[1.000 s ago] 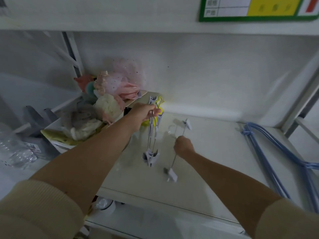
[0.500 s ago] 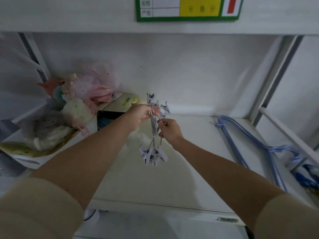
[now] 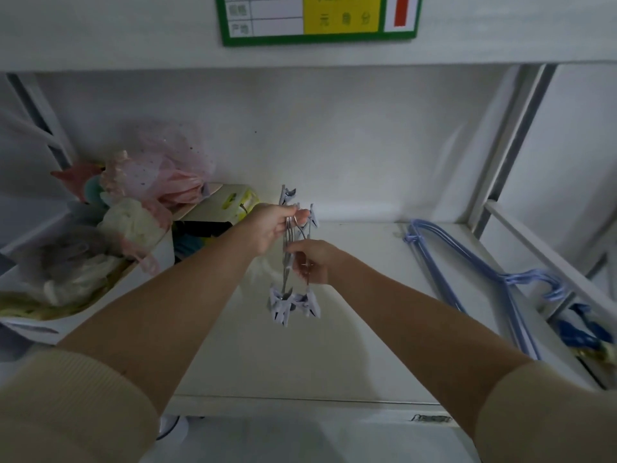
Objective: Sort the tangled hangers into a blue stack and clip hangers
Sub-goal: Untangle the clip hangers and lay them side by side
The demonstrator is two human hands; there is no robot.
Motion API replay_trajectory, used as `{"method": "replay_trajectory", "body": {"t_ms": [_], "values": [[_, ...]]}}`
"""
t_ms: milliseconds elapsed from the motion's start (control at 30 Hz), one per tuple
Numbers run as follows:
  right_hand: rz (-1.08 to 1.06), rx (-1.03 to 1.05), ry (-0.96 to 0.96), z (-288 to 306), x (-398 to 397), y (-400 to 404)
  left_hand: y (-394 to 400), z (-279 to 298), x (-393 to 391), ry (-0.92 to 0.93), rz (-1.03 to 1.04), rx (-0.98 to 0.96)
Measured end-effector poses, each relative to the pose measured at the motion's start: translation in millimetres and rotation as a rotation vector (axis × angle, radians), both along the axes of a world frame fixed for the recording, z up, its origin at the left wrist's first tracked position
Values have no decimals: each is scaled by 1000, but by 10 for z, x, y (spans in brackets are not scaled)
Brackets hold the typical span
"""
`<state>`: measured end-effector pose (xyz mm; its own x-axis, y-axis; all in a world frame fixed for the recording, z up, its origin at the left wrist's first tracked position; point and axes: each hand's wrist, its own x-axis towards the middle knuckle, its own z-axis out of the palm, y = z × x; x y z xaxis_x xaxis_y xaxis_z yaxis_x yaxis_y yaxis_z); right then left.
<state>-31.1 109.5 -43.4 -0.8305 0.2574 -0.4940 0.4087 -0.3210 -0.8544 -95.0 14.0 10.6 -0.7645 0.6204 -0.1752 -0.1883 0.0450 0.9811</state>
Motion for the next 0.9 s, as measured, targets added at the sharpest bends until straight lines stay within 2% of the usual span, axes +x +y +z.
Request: {"method": "replay_trajectory", "body": {"t_ms": [233,433,667,900], "values": [[-70,229,52,-45,-57,2,-64,-26,4,-38,-36,-41],[-50,457,31,-112,-122,-1,-112,-91,-71,21,96,-162],[-13,489,30,-90,-87,-5,-98,-111,-83,18,158,-146],[3,496,2,-147,50,-86,-256,-200,-67,-69,55,-84]]}}
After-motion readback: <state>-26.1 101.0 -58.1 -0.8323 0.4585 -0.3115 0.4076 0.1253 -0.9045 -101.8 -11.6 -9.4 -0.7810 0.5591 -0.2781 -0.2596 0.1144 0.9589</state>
